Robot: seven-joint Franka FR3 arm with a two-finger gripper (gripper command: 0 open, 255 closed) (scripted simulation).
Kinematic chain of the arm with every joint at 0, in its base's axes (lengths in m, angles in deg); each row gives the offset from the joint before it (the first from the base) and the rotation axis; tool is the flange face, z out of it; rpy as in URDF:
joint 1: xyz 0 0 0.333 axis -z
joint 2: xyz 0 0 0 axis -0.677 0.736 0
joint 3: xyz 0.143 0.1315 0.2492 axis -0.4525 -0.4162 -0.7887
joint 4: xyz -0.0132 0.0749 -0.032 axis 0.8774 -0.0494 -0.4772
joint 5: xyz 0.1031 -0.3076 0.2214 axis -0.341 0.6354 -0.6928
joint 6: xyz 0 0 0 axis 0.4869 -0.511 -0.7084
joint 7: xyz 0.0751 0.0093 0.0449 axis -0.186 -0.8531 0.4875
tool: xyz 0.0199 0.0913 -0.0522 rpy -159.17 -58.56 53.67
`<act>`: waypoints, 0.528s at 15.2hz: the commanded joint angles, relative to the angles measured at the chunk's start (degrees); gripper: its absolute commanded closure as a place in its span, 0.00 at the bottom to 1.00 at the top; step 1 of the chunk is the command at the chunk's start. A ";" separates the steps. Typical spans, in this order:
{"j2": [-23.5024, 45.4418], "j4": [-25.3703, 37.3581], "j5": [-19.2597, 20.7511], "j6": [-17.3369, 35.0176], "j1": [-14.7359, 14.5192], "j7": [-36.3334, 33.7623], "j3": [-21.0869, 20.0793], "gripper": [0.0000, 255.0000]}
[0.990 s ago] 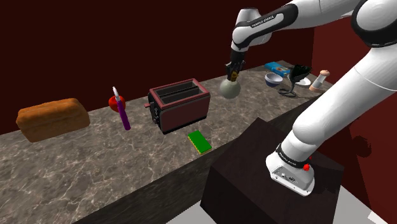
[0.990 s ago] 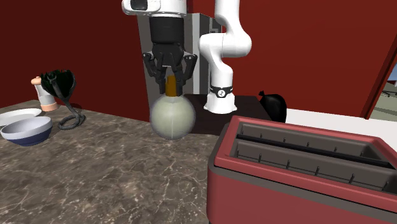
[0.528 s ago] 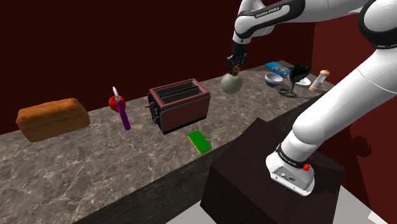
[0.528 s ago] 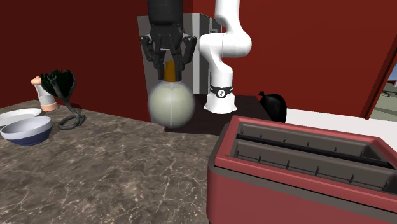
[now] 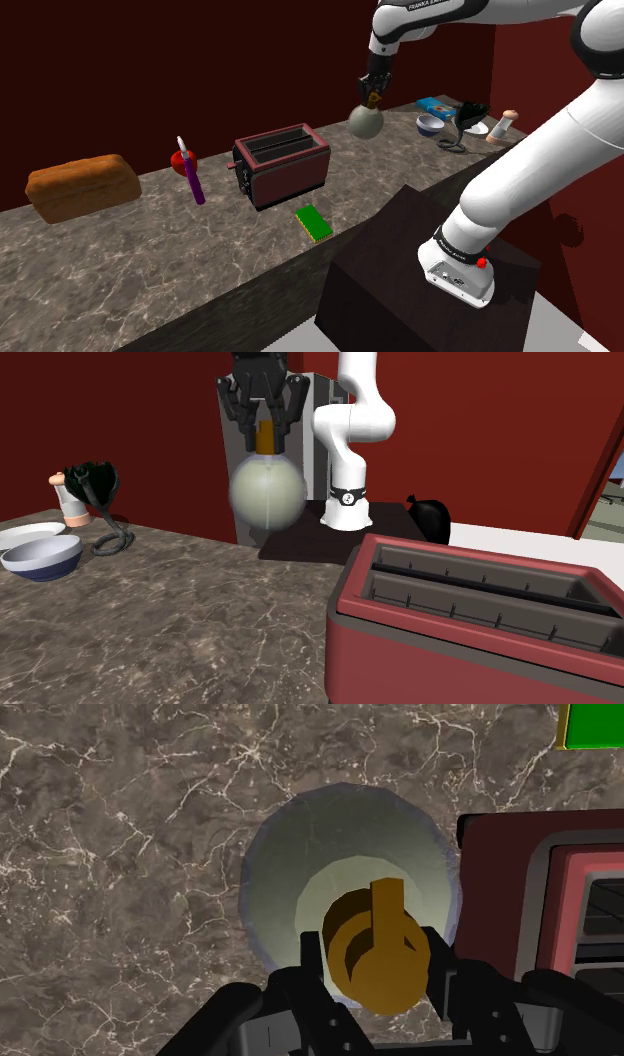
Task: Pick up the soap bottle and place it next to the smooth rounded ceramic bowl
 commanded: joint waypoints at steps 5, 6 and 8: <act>-0.79 4.08 -0.01 -4.86 -0.03 0.04 -0.11 1.00; -0.87 4.77 -0.01 -5.63 -0.04 0.05 -0.13 1.00; -0.59 5.36 0.17 -5.88 0.53 1.45 0.75 1.00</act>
